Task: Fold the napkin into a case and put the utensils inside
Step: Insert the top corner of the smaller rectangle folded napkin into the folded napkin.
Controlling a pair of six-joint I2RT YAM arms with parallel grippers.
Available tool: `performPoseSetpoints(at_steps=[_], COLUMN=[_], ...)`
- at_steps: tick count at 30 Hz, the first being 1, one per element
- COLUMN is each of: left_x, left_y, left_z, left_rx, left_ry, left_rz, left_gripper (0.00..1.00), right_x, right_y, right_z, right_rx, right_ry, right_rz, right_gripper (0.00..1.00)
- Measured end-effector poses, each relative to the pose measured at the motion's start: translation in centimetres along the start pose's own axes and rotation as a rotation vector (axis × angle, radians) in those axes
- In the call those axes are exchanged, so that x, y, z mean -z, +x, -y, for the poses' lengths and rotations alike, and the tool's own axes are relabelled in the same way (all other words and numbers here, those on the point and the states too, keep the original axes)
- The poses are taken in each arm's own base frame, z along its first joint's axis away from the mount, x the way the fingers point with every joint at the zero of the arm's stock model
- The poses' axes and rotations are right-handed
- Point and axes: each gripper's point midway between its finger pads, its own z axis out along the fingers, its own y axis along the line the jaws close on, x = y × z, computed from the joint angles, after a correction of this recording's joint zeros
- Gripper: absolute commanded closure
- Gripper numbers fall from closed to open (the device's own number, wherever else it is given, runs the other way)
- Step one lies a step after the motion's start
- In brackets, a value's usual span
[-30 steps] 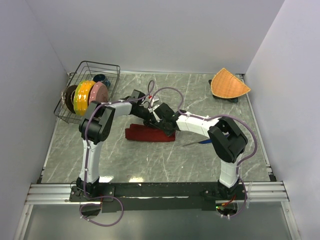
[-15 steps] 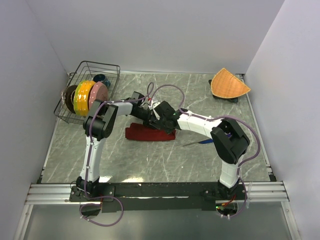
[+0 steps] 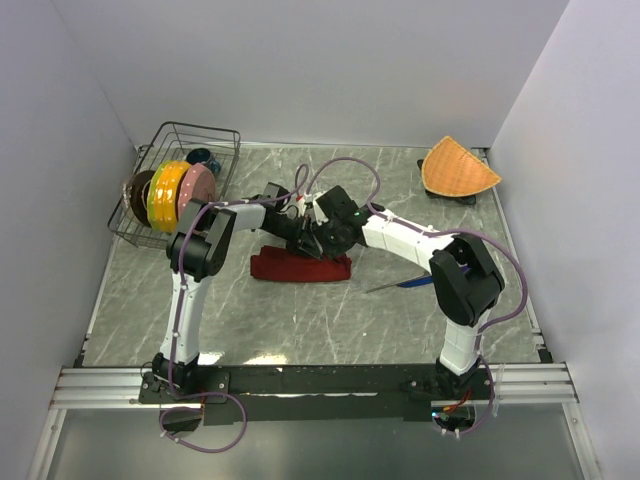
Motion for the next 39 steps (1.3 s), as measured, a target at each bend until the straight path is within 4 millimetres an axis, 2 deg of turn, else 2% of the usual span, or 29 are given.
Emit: performPoseSetpoints(at_steps=[3,9,13,19,25,31,35,39], left_x=[0.0,0.0,0.0,0.0,0.0,0.0,0.0,0.0], left_y=[0.0,0.0,0.0,0.0,0.0,0.0,-0.1,-0.1], left_z=[0.0,0.0,0.0,0.0,0.0,0.0,0.0,0.1], left_rx=[-0.004,-0.003,-0.002,-0.003,-0.003,-0.001,-0.001,-0.009], left_ry=[0.000,0.000,0.000,0.000,-0.001,-0.002,-0.003,0.002], left_rz=[0.000,-0.002,-0.003,-0.003,-0.003,-0.003,-0.003,0.001], left_gripper=[0.99,0.99,0.99,0.99,0.99,0.99,0.99,0.98], right_x=[0.1,0.0,-1.0,-2.5,-2.9,-3.2,-3.2,-3.3], right_y=[-0.1,-0.3,0.5,1.7,1.8,1.8,1.8,1.9], right_z=[-0.3,-0.6,-0.1,0.8,1.4,1.3,1.1,1.1], right_rx=[-0.012,-0.011,-0.001,0.016,0.027,0.030,0.037,0.038], right_ry=[-0.021,-0.041,-0.014,0.033,0.066,0.067,0.066,0.069], right_rz=[0.000,-0.005,-0.034,-0.077,-0.066,-0.056,-0.052,-0.050], right_gripper=[0.54,0.53,0.53,0.59,0.63,0.82,1.00,1.00])
